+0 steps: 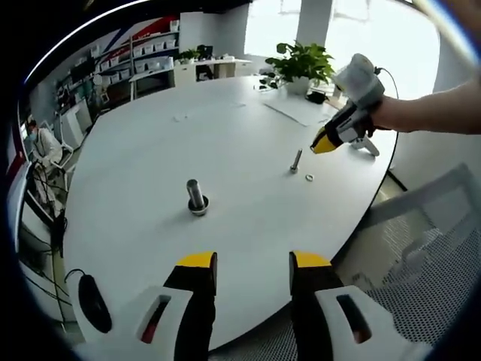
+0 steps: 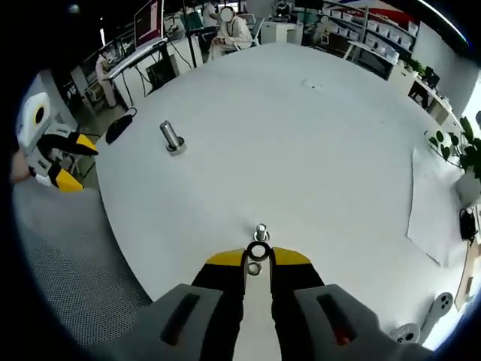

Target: Place the washer onto the threaded stud by aligning its center hole with the stud, sliding it down to the base, and recovering from edge contact or off-axis alignment until the washer reaches the visible bottom stop.

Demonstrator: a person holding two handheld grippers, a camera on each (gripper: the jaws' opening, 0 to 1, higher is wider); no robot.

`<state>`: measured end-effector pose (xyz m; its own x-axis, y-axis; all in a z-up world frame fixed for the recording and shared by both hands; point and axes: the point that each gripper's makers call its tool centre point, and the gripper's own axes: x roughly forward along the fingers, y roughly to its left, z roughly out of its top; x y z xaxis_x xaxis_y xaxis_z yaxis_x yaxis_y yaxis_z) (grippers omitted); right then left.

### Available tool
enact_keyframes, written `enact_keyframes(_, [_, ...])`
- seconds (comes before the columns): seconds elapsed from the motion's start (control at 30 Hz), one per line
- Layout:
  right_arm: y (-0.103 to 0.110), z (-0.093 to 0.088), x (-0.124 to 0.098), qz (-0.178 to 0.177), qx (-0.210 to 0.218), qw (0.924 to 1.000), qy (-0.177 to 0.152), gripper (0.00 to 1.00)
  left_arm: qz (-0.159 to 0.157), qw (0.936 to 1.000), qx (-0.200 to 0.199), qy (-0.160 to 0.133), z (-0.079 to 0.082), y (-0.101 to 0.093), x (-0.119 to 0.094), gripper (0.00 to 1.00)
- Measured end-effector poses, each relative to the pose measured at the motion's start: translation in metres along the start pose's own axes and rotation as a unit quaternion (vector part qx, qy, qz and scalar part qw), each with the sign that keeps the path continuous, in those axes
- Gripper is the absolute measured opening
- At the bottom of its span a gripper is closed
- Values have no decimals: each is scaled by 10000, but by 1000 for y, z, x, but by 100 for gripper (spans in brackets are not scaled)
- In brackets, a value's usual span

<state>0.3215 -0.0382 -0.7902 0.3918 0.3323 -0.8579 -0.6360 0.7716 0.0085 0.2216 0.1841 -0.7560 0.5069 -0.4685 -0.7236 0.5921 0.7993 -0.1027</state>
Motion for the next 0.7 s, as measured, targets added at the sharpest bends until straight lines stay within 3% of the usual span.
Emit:
enact_keyframes(0.27, [1, 2, 15, 4, -398, 9989, 240, 14, -60, 10000, 6, -24, 1, -2, 0, 37])
enact_keyframes(0.5, [-1, -1, 22, -26, -461, 9981, 414, 14, -38, 10000, -5, -35, 1, -2, -2, 37])
enact_keyframes(0.7, [-7, 7, 23, -34, -384, 9987, 337, 14, -36, 10000, 51, -12, 0, -3, -1, 37])
